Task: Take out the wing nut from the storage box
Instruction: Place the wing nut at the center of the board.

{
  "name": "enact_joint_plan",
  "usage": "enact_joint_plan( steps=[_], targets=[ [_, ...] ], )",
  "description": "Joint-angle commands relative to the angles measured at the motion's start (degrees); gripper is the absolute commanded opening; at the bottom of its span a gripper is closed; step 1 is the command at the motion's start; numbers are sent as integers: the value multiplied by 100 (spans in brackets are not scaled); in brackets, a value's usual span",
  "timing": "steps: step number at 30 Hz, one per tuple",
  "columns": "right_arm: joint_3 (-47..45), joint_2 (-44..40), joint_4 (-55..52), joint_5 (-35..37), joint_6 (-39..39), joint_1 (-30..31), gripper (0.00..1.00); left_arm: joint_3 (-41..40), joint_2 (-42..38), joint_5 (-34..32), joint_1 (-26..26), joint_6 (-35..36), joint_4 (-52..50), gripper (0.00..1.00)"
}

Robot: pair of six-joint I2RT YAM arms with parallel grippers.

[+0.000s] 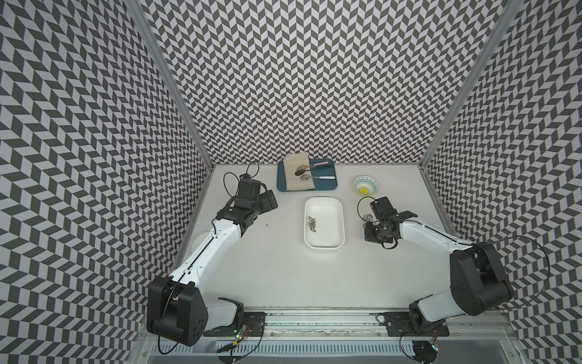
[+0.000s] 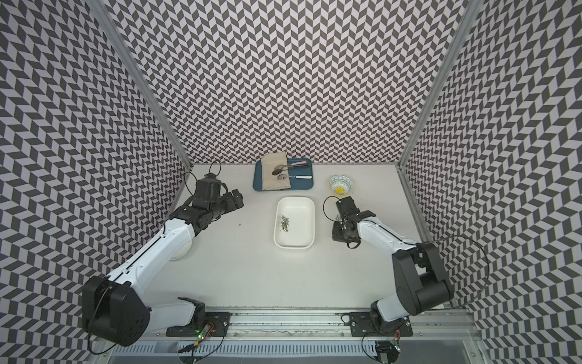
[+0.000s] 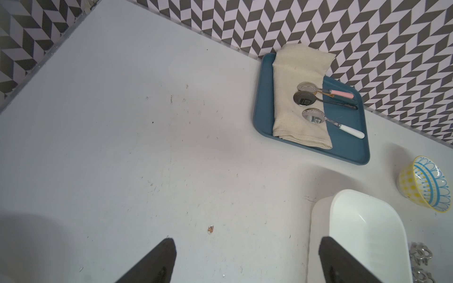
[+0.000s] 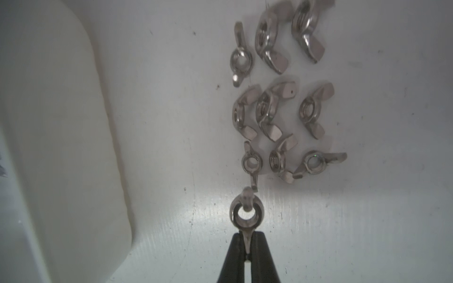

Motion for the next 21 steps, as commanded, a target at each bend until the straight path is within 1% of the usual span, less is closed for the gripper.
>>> enact_joint_plan(
  steps=[1,7,14,21],
  targets=[
    [-109,47,287,2,69,-2,6,-101,-208,101,-16,-23,133,95],
    [-239,220,433,-83,111,-8,6,-291,-359,68,-29,88,89,95],
    [-322,394,573,-105,97,-2,6,-263,-493,-113,-3,249,-48,95],
    [-300,462,577,-134,100,-3,12,-191,-483,-144,23,259,-105,96]
  ],
)
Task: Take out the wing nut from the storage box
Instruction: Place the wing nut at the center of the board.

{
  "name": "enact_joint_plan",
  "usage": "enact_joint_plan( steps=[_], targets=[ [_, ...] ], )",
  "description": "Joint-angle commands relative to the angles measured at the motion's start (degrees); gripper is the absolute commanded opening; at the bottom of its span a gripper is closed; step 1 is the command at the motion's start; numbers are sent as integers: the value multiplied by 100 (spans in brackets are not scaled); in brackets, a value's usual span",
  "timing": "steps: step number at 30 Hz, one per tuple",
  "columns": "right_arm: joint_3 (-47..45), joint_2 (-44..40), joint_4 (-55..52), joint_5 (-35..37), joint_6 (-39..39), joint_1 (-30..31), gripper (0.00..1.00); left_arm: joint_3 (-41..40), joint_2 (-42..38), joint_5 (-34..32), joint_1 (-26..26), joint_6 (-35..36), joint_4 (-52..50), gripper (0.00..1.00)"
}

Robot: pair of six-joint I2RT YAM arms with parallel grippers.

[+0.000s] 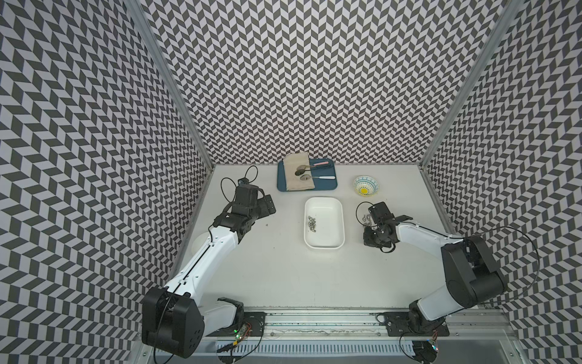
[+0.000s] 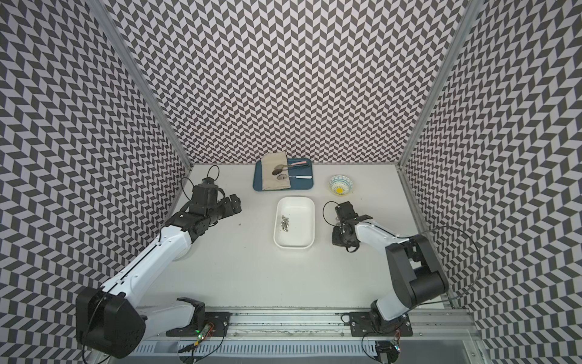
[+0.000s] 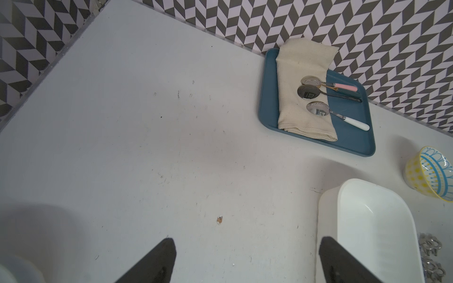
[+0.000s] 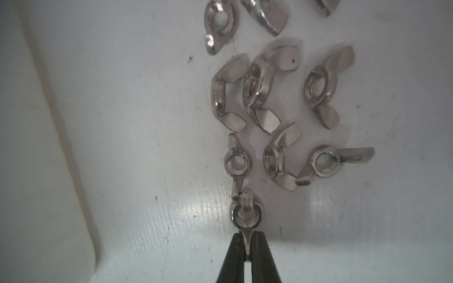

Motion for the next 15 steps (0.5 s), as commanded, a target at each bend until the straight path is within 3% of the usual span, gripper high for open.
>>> enact_joint_plan(
  steps=[1,15],
  targets=[
    [-16,116,73,-25,28,-7,14,110,-75,-98,22,99,-72,95],
    [940,-516,-736,133,-5,0,27,180,-52,-111,30,29,-39,95]
  ],
)
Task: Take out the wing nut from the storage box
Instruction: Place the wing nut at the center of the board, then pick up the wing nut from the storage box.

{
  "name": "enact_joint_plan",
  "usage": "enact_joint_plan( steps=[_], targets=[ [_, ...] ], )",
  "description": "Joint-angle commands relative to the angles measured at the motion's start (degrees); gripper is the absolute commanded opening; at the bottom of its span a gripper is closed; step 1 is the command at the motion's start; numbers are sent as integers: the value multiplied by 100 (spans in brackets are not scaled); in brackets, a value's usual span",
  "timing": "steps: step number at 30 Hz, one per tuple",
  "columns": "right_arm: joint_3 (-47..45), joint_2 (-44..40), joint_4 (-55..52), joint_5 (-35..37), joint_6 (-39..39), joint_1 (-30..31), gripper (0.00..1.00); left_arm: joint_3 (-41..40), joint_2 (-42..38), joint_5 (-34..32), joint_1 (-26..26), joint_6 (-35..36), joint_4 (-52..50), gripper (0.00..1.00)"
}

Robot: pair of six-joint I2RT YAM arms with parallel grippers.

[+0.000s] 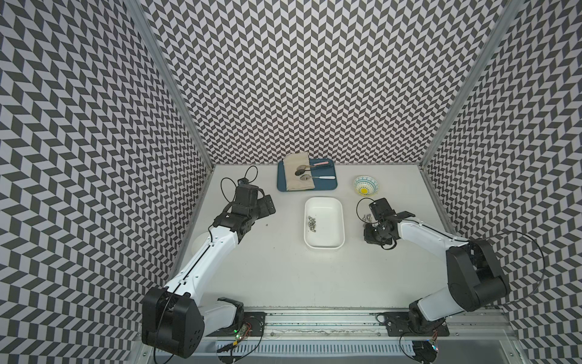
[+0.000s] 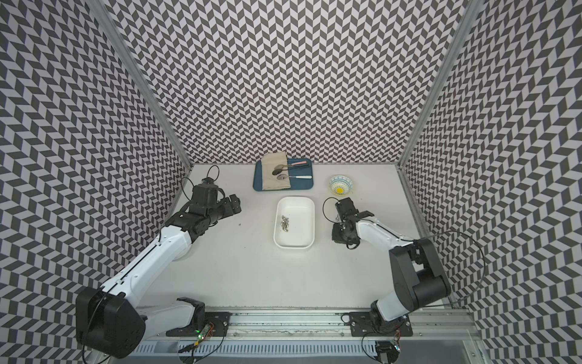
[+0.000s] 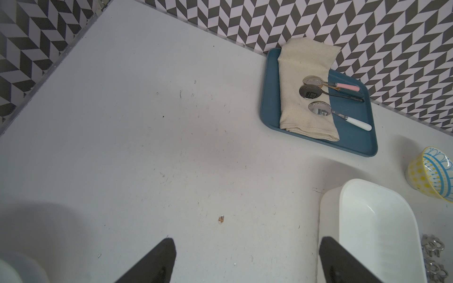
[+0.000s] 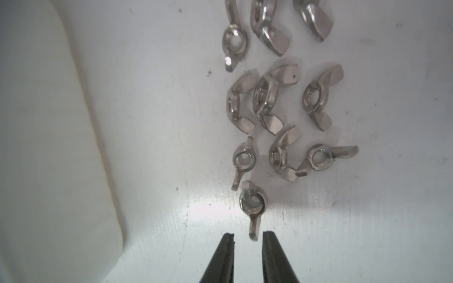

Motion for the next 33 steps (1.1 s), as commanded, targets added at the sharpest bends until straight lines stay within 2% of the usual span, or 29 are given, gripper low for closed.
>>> enact_joint_plan(
  steps=[1,5,8,16,19,33],
  targets=[
    [572,-314,-177,93,-23,3,27,176,-63,-81,30,34,-15,95],
    [1190,-438,46,-68,-40,13,30,154,-91,-60,30,33,7,95],
    [1748,-169,214,-256,-29,177,31,77,-91,-14,30,24,28,95],
    [3189,1487,260,-164,3,1599,31,-170,-187,28,30,5,99,95],
    [3558,2069,274,-24,46,1933,30,-188,-188,20,30,19,65,95],
    [3956,3401,772,-175,34,2066,29,-192,-101,18,30,51,133,95]
  ],
)
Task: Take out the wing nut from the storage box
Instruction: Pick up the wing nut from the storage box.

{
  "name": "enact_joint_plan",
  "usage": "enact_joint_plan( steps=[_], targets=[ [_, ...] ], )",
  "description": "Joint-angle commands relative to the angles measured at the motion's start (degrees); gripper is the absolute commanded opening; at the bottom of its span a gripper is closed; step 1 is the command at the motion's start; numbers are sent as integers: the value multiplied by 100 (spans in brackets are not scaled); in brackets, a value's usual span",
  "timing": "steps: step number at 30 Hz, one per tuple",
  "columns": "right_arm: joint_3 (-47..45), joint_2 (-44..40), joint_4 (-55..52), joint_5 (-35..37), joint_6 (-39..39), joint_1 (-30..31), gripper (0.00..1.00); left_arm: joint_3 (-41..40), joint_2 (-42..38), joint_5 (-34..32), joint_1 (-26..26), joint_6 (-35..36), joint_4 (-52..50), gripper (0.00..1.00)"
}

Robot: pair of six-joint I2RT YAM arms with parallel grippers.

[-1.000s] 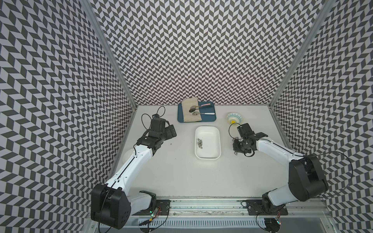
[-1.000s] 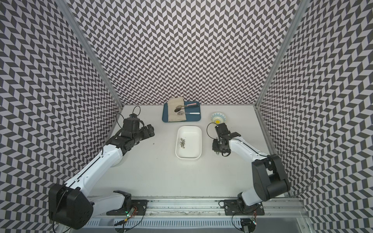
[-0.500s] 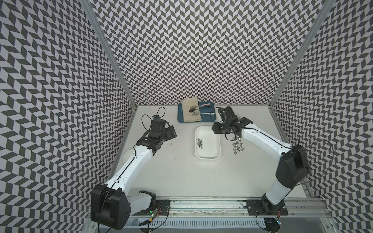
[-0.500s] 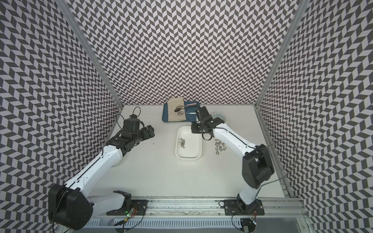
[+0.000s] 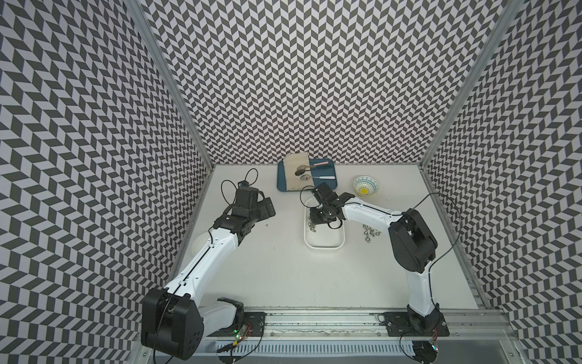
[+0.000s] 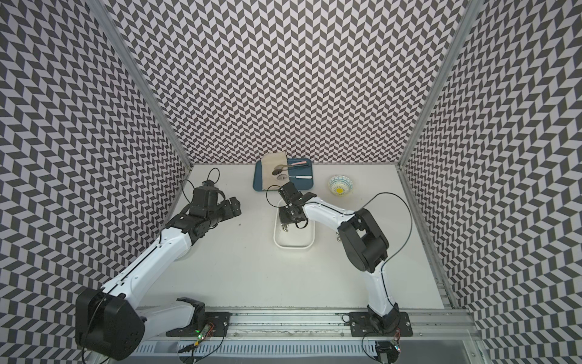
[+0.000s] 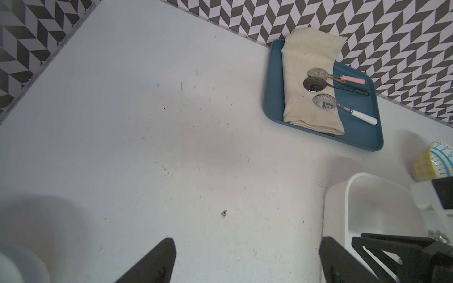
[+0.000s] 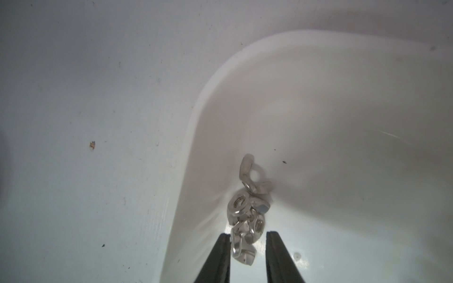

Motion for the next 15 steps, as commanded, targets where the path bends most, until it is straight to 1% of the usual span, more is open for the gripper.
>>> enact_joint_plan(
  steps=[1,7,15],
  targets=[
    [314,333,300,38,13,2,29,0,-26,-16,30,69,125,95],
    [623,690,342,203,0,-24,28,103,36,-56,55,143,99,95],
    [797,911,276,275,-145,-112,28,136,3,-157,126,206,55,96]
  ],
)
